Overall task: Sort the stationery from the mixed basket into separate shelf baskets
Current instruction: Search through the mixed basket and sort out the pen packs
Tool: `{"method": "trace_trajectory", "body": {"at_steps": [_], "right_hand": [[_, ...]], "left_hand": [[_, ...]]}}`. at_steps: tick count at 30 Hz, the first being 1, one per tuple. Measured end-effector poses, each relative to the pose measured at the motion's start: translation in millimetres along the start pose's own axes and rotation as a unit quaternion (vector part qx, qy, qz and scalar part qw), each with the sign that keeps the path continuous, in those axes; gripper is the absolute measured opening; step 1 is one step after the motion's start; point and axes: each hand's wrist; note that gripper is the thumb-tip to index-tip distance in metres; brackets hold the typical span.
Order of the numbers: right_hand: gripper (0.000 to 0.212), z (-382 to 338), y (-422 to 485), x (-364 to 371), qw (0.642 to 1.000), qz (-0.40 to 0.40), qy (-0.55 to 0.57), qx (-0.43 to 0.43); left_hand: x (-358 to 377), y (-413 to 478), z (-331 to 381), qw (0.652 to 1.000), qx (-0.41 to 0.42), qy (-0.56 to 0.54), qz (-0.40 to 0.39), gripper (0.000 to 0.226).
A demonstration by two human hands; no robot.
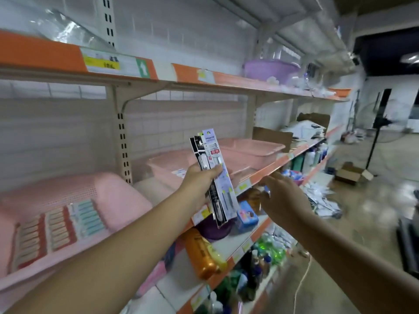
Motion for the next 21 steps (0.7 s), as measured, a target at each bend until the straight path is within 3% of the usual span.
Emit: {"method": "trace_trajectory", "body": {"at_steps": [7,15,21], "right_hand": [[0.036,70.9,83.1,38.5,1.0,-0.025,-0.008,-0.002],[0.035,133.5,207.0,51.7,1.0,-0.006,-0.006,-0.007],[0.038,186.1,262.5,96.7,0.999,-0.021,0.023,-0.005]], "left_hand": [[67.4,93.3,-31.9,0.999,-0.007,0.033,-0.024,0.009],[128.2,249.1,-19.2,0.998,0.018,0.059,-0.013,0.013],[165.9,309.5,-53.5,0.996,-0.003,0.078,-0.034,0.016]]}}
Point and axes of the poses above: each hand's wrist, its own y-axis towards the middle knuckle, its own x-axis out of the palm, z = x × y, and after that the axes turned 2 degrees about -y, right-handed
